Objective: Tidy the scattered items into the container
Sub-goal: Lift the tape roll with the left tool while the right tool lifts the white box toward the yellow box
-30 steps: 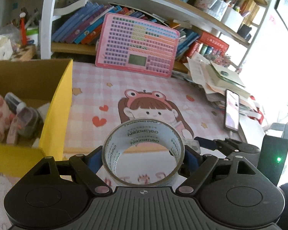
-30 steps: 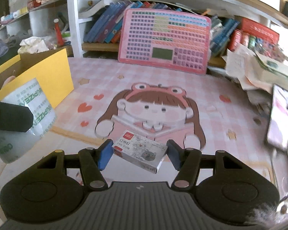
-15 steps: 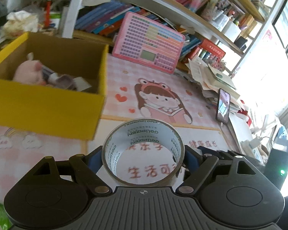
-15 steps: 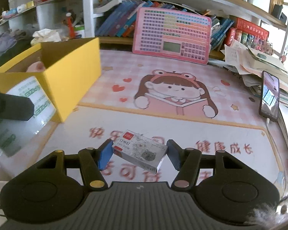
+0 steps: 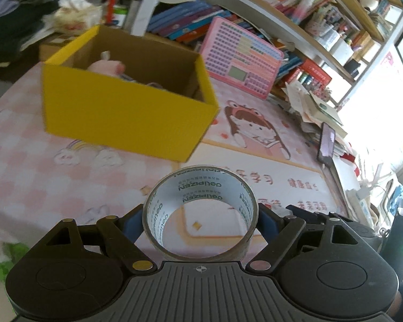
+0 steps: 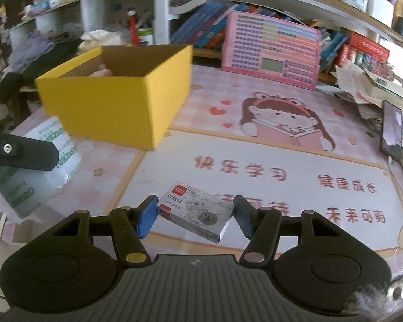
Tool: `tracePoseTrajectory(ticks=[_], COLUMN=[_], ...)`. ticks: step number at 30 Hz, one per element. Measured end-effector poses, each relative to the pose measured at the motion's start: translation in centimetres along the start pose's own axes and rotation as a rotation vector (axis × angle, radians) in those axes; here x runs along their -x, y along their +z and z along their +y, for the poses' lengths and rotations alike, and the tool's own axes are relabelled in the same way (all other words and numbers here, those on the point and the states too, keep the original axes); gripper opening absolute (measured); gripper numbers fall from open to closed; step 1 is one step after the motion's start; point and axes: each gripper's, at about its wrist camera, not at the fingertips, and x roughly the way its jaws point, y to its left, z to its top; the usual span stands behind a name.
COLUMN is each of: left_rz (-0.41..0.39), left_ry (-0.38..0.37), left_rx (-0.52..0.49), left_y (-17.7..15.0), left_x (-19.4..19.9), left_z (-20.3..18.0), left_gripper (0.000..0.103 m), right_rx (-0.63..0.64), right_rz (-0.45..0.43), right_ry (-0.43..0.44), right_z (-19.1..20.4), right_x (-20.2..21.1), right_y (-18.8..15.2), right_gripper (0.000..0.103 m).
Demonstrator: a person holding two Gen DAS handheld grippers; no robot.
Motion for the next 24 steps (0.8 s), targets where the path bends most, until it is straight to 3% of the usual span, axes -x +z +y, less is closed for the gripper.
tracePoseTrajectory(ticks=[12,24], left_rz=[-0.018,-0.059], left_ry=[0.07,0.107], left_rx=[0.075,0.092], left_y=[-2.1,-1.7], left_x=[3.1,4.7], left_z=[4.4,6.4], left_gripper=[0.085,0.085], right_rx=[0.14,0.224], right_rz=[0.003,-0.03], right_ry=[0.082,0.124], right_z=[5.6,8.6], right_x=[1.0,0.6], right_y=[-0.6,0.1], right_gripper=[0.059,0.059])
